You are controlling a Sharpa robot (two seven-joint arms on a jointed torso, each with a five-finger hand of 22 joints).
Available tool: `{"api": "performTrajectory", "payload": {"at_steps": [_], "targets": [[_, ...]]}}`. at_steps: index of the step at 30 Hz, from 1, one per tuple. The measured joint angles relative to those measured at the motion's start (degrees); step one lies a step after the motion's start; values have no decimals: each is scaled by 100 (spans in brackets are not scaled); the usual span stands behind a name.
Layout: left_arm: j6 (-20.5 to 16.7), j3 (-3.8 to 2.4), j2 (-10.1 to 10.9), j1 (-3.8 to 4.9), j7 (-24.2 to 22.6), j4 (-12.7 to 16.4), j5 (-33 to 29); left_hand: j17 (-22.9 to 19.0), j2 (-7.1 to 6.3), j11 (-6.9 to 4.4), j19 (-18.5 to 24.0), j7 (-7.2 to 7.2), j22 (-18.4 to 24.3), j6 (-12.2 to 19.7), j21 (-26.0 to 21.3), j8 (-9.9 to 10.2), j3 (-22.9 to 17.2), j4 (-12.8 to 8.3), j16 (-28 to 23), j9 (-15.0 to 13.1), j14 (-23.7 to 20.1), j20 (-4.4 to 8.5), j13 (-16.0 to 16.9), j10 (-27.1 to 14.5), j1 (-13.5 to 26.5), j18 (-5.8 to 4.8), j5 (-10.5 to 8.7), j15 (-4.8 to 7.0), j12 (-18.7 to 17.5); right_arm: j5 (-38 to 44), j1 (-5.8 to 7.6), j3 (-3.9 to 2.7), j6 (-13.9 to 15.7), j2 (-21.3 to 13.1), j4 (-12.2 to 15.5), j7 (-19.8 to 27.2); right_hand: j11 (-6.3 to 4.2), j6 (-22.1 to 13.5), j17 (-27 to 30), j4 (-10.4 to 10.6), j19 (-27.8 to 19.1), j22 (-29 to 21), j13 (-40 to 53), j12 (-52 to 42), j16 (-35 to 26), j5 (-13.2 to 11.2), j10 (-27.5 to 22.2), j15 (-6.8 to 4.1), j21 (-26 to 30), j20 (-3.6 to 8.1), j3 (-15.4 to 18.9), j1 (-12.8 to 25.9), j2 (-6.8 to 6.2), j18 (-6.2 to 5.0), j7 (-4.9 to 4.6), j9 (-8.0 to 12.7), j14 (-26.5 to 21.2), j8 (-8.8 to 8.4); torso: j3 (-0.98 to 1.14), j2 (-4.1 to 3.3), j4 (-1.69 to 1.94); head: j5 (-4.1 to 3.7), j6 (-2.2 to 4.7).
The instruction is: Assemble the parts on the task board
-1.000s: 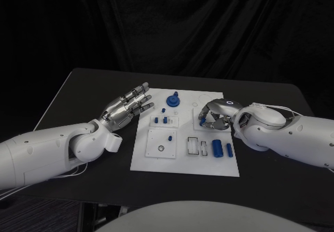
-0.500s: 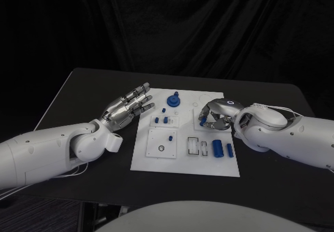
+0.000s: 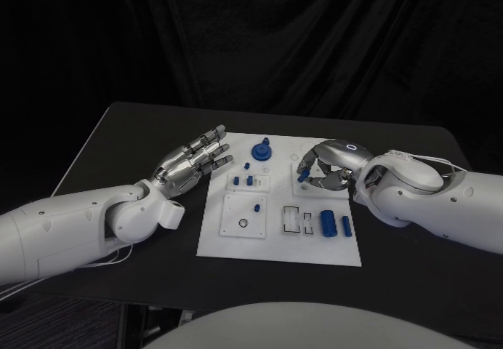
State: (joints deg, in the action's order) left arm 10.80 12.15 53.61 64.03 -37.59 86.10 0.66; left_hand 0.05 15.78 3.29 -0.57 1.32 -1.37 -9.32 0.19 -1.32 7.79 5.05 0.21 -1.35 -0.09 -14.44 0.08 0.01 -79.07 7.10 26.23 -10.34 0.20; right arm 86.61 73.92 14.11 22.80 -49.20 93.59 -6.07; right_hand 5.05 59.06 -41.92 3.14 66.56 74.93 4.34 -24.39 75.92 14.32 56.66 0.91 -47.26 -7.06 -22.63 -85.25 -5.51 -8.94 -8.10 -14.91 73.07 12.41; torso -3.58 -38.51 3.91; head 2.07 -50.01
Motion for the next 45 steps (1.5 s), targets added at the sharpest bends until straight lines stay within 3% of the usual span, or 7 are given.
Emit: {"api": "performTrajectory", "payload": {"at_steps": [8,17,24,25,28,31,45], "targets": [[-4,0,-4,0,19,4,0,0,0,0,0,0,1,0,0,0,-25,-24,0,-5,0,0,1,0,0,-1,0,0,0,165,139,1,-18,-92,487,-28,-17,67,78,0,0,-1,-12,61,-23,-69,112,0,0,0,1,18,-19,0,44,-5,0,47,-3,3,-1,58,0],[-8,0,-14,-1,25,-14,0,1,0,0,0,0,1,0,0,0,-24,-24,0,-5,0,0,2,0,0,0,0,0,0,396,75,4,-169,249,875,-4,-45,94,-8,-1,20,-1,-12,89,-23,-88,139,-20,-24,20,1,30,-32,0,30,-4,21,84,-9,5,1,169,0],[-8,0,-54,-2,26,-32,0,3,0,0,0,-20,1,-20,0,0,-24,-24,0,-5,0,0,1,0,0,-1,0,0,0,637,-97,4,-347,698,830,56,-46,93,-595,-1,291,-1,-32,180,187,-128,180,-38,-437,41,2,31,-31,8,29,-5,342,84,-3,1,7,214,0],[-8,0,-58,-2,26,-33,0,3,0,0,0,-20,2,-20,0,0,-25,-25,0,-5,0,0,0,0,0,0,0,0,0,693,-125,5,-380,780,801,71,-46,93,-711,-1,351,-1,-32,180,237,-128,180,-47,-516,41,2,31,-31,91,30,-4,403,84,-3,0,7,216,0],[-7,0,-61,-2,23,-35,0,3,-17,52,3,-20,19,-20,0,0,-63,-63,0,-5,0,3,-1,-5,16,0,0,0,0,824,-178,8,-458,980,700,110,-46,93,-806,-1,369,-1,-32,216,263,-128,180,-56,-580,61,2,84,-37,95,30,-4,418,84,0,0,5,223,0],[-7,0,-64,-2,15,-40,0,4,-43,72,34,-20,56,-20,0,0,-105,-105,0,-5,4,155,-2,10,109,0,0,4,0,923,-201,8,-529,1117,621,143,-46,92,-809,-1,369,-1,-35,216,263,-133,180,-56,-580,61,2,92,-29,95,29,-5,418,83,0,0,3,227,0],[-6,-1,-109,-85,3,-97,-1,2,-52,94,22,-40,66,0,0,0,-135,-135,0,-4,22,227,-2,-11,130,-1,0,22,0,1139,-319,5,-778,1355,367,174,-46,73,-782,-8,368,-2,-34,216,263,-133,179,-56,-580,61,9,107,-30,94,29,-5,418,58,-6,-4,16,157,0]]}}
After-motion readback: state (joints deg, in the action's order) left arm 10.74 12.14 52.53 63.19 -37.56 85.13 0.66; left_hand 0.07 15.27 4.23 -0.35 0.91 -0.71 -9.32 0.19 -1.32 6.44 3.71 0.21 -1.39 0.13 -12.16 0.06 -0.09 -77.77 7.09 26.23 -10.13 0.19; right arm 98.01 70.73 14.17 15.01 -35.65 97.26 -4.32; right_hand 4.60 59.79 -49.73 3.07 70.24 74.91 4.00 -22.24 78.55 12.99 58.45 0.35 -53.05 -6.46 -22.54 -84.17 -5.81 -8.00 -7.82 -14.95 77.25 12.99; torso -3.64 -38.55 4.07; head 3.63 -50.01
